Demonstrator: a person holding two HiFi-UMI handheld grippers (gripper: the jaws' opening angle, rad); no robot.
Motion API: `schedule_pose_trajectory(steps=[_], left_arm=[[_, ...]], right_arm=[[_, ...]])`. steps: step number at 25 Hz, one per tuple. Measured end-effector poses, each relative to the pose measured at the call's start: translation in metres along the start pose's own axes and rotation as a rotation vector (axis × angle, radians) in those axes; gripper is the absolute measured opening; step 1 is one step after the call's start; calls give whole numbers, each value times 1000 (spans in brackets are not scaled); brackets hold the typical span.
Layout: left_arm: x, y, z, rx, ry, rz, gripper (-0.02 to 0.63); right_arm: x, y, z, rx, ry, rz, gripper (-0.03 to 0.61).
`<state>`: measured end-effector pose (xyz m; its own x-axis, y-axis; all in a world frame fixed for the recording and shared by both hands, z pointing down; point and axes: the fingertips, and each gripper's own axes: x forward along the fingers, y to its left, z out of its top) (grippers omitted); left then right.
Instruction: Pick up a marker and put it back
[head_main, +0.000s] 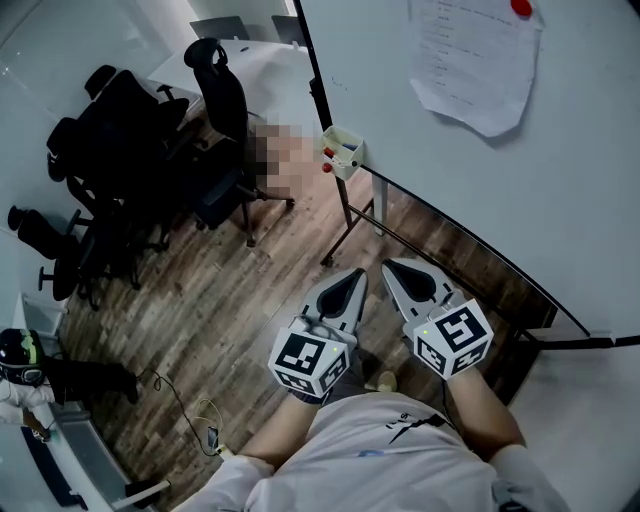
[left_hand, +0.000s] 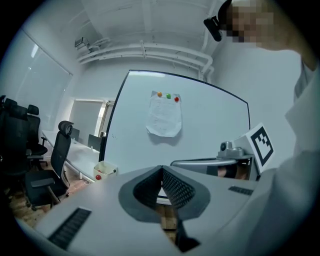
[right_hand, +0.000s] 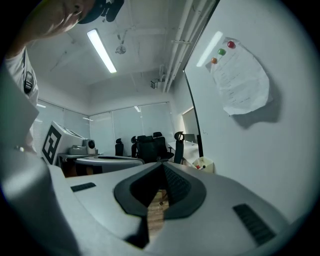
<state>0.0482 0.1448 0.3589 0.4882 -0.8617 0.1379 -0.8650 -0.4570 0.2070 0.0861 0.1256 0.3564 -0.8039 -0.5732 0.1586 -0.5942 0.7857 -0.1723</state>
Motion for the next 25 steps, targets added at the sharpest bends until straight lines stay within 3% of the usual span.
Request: schedule_pose_trajectory(steps=[16, 25], left_arm=[[114, 146, 11, 51, 77, -161, 11], [166, 179, -4, 138, 103, -207, 12]], right_arm=[[155, -85, 22, 37, 35, -184, 14], [190, -125, 15, 68, 64, -243, 14]])
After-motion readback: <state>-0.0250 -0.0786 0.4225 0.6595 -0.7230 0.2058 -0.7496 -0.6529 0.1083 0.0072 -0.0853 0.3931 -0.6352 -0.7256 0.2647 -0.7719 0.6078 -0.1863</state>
